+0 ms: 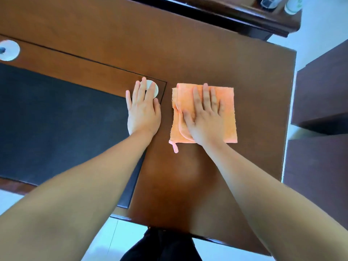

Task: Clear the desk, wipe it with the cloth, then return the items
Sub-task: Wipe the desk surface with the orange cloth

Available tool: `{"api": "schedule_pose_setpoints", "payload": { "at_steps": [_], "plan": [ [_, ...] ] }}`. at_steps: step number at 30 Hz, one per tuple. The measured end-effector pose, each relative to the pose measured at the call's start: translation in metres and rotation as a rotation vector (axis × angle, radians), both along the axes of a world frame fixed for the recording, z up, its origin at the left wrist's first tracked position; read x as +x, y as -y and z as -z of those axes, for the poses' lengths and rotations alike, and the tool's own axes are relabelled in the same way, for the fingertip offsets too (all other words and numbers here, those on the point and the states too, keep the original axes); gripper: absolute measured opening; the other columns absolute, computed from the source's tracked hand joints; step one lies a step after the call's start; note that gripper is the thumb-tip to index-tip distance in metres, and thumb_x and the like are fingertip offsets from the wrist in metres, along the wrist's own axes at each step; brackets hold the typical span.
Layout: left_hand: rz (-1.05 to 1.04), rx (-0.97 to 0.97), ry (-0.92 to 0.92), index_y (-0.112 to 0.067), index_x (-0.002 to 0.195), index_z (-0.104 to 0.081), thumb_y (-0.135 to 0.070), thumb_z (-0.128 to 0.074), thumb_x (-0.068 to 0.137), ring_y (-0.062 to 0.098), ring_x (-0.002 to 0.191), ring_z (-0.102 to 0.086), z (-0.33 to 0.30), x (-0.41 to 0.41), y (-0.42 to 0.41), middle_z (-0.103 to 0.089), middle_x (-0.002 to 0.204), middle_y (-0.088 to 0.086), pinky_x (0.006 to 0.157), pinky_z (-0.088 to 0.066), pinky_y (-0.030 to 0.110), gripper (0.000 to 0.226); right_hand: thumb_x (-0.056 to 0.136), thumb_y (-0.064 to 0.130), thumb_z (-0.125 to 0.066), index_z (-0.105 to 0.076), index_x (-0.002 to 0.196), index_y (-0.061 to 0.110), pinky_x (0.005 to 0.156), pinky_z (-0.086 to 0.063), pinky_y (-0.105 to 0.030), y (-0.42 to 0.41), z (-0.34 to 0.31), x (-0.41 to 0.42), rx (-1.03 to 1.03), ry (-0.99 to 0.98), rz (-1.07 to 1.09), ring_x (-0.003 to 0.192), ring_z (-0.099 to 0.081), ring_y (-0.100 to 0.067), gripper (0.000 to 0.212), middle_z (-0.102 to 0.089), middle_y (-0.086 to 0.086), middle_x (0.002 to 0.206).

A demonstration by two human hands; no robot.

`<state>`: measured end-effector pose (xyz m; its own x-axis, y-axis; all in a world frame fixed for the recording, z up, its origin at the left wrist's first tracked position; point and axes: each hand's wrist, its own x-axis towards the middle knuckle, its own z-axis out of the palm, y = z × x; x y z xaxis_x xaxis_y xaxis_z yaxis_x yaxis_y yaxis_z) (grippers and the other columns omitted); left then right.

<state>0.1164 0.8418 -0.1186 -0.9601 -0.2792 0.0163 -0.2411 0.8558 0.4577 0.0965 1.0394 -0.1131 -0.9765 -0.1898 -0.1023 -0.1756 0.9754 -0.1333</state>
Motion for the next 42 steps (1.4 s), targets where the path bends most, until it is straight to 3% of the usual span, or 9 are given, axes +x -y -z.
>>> {"api": "schedule_pose_setpoints", "payload": {
  "at_steps": [3,5,9,13,19,27,36,42],
  "plan": [
    [0.033,0.188,-0.041,-0.014,0.156,-0.042,-0.006,-0.042,0.104,0.027,0.152,-0.036,-0.008,0.015,0.004,-0.042,0.163,0.005,0.131,-0.016,0.047,0.053,0.103,0.060,-0.025,-0.012,0.170,0.028,0.131,-0.008,-0.053,-0.003,0.002,0.058,0.003,-0.017,-0.004,0.165,-0.002,-0.026,0.076,-0.003,-0.004,0.179],
    [0.082,0.195,-0.029,-0.014,0.157,-0.040,-0.006,-0.043,0.104,0.027,0.150,-0.037,-0.011,0.042,0.008,-0.042,0.162,0.004,0.129,-0.024,0.048,0.054,0.104,0.060,-0.025,-0.013,0.170,0.027,0.130,-0.011,-0.054,-0.002,0.004,0.090,0.005,-0.024,-0.001,0.165,-0.003,-0.026,0.075,-0.005,-0.004,0.179],
    [0.175,-0.019,0.036,-0.013,0.161,-0.038,-0.017,-0.037,0.110,0.024,0.160,-0.020,-0.005,0.122,0.008,-0.028,0.172,0.005,0.132,-0.014,0.043,0.050,0.107,0.064,-0.021,-0.009,0.170,0.026,0.131,-0.011,-0.055,0.000,0.006,0.147,0.021,-0.014,-0.013,0.165,0.000,-0.027,0.075,-0.002,-0.004,0.179],
    [0.175,-0.004,0.018,-0.014,0.160,-0.039,-0.016,-0.036,0.110,0.022,0.161,-0.019,-0.004,0.167,0.005,-0.028,0.172,0.005,0.132,-0.011,0.041,0.050,0.107,0.064,-0.024,-0.007,0.171,0.027,0.129,-0.014,-0.057,0.002,0.007,0.196,0.009,-0.014,-0.035,0.165,0.000,-0.028,0.076,0.000,-0.004,0.179],
    [0.090,0.081,0.043,-0.015,0.156,-0.046,-0.013,-0.041,0.108,0.020,0.160,-0.020,-0.014,0.171,-0.003,-0.031,0.171,0.003,0.132,-0.008,0.038,0.048,0.105,0.064,-0.027,-0.012,0.171,0.028,0.130,-0.014,-0.058,-0.005,0.009,0.250,-0.014,-0.028,-0.096,0.165,-0.002,-0.026,0.077,-0.001,-0.002,0.179],
    [0.043,0.054,0.026,-0.018,0.153,-0.050,-0.016,-0.044,0.109,0.021,0.159,-0.023,-0.018,0.144,-0.033,-0.033,0.169,0.003,0.132,-0.008,0.044,0.045,0.104,0.070,-0.030,-0.013,0.170,0.035,0.131,-0.012,-0.055,-0.027,0.009,0.212,-0.043,-0.029,-0.167,0.165,-0.002,-0.022,0.077,-0.004,0.002,0.179],
    [0.048,0.068,0.023,-0.015,0.156,-0.048,-0.016,-0.040,0.110,0.023,0.161,-0.018,-0.019,0.081,-0.072,-0.029,0.171,0.005,0.133,-0.006,0.044,0.046,0.104,0.071,-0.028,-0.008,0.170,0.035,0.131,-0.010,-0.055,-0.070,0.010,0.101,-0.014,-0.032,-0.145,0.165,-0.001,-0.023,0.077,-0.003,0.003,0.179],
    [0.019,-0.024,0.040,-0.020,0.162,-0.037,-0.024,-0.037,0.111,0.024,0.163,-0.011,-0.018,0.021,-0.102,-0.019,0.175,0.004,0.133,-0.004,0.046,0.051,0.104,0.071,-0.026,-0.011,0.169,0.035,0.131,-0.009,-0.055,-0.094,0.007,0.019,-0.013,-0.042,-0.144,0.165,-0.004,-0.024,0.076,-0.006,0.001,0.179]
  ]
}}
